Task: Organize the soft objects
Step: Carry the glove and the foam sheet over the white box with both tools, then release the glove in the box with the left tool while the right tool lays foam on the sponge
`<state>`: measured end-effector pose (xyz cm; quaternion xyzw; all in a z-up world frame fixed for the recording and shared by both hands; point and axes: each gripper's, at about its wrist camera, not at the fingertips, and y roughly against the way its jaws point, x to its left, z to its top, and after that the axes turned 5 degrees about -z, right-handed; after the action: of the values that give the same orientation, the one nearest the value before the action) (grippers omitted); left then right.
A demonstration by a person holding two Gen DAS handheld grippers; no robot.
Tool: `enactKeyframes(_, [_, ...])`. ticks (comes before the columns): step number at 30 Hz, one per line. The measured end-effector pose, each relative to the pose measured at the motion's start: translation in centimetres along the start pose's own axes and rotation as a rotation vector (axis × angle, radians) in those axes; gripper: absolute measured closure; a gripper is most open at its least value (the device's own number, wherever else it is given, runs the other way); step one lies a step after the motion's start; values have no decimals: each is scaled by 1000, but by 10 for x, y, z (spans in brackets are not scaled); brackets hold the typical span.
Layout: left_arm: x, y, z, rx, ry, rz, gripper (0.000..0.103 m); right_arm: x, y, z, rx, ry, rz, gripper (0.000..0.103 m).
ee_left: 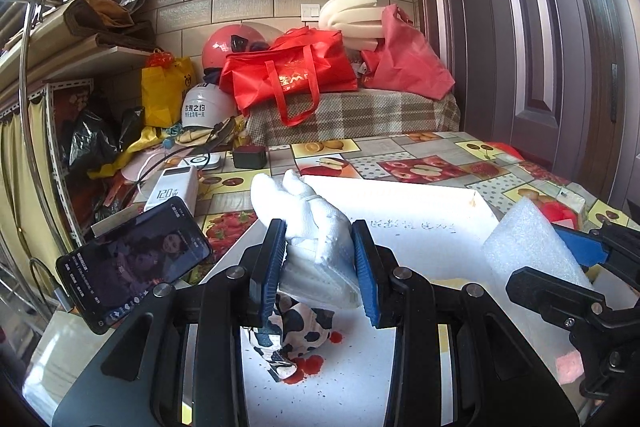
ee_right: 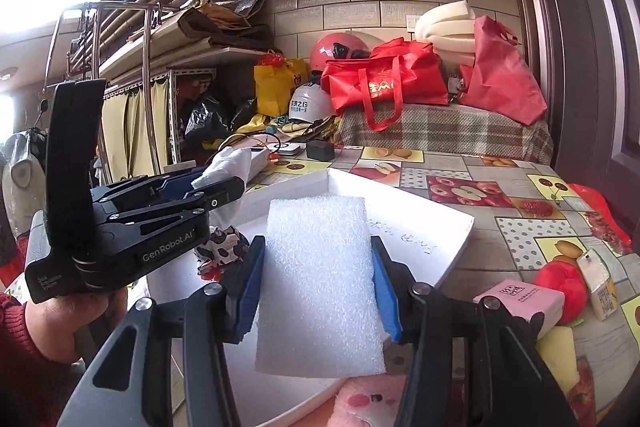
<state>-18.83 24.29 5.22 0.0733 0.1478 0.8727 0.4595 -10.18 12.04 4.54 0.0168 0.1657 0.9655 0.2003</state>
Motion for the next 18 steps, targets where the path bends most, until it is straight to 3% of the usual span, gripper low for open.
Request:
enactKeyframes(5, [-1, -10, 3, 24, -18, -31, 69, 1, -17, 6, 13, -31, 9, 54])
enactKeyframes(11, [6, -26, 5, 96, 15, -53, 70, -20, -42, 11, 78, -118, -47, 54])
enactKeyframes(18, [-5, -39, 5, 163, -28, -76, 70, -29, -57, 10, 143, -157, -77, 54])
